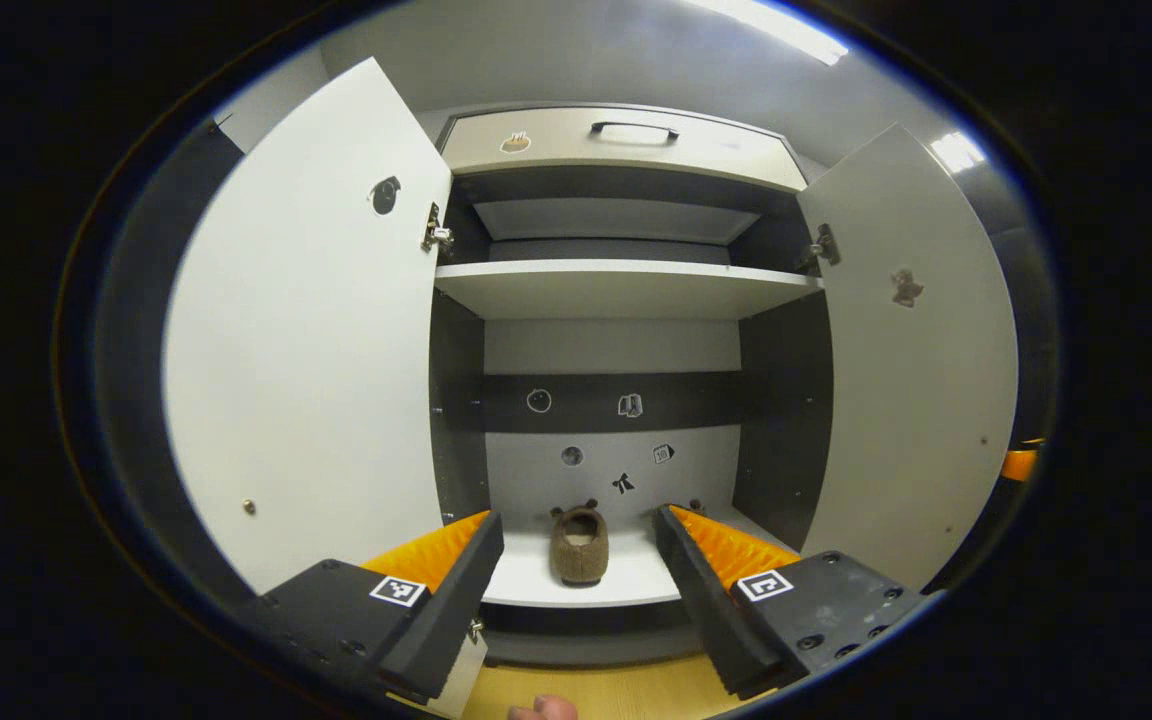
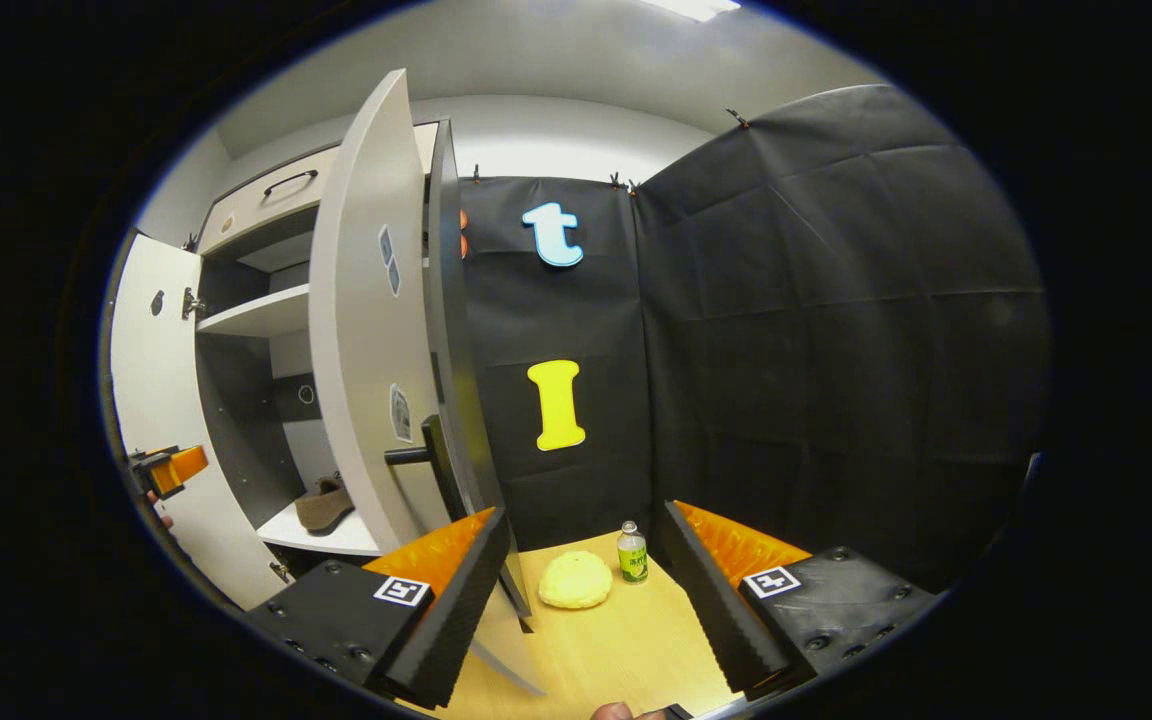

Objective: Grab one shoe with the right hand and put it into the shoe cabinet, grab the other shoe with the left hand and put it into the shoe cabinet; then close the right door with the right hand and the left door with the left hand.

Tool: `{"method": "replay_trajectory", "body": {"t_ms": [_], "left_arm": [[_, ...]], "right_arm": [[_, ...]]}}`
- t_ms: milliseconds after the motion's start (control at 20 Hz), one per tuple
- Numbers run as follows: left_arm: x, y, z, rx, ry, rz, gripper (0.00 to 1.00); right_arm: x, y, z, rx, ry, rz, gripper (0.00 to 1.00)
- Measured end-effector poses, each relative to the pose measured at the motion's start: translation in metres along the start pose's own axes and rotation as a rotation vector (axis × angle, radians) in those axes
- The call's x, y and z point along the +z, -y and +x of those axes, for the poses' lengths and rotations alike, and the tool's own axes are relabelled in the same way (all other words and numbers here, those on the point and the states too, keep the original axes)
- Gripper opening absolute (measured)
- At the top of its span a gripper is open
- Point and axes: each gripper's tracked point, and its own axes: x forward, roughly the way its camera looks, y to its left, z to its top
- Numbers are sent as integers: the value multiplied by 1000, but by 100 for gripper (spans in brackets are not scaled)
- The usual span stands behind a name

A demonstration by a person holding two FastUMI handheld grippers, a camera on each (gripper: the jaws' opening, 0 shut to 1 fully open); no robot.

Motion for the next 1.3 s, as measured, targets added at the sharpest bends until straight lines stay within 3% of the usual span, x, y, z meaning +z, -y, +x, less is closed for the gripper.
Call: {"method": "replay_trajectory", "body": {"t_ms": [200, 600, 1000, 1300], "left_arm": [[-6, 4, -44, -33, -19, -7, 96], [-14, -16, -78, -3, -34, -20, 96], [-8, -58, -105, 28, -27, 74, 96], [-12, -83, -125, 39, -46, 51, 96]], "right_arm": [[-5, -7, 17, 33, -9, -40, 98], [-8, -27, 23, 67, -5, -71, 98], [-10, -38, 15, 1, -9, -79, 97], [-20, -84, -2, 51, -16, -75, 97]]}}
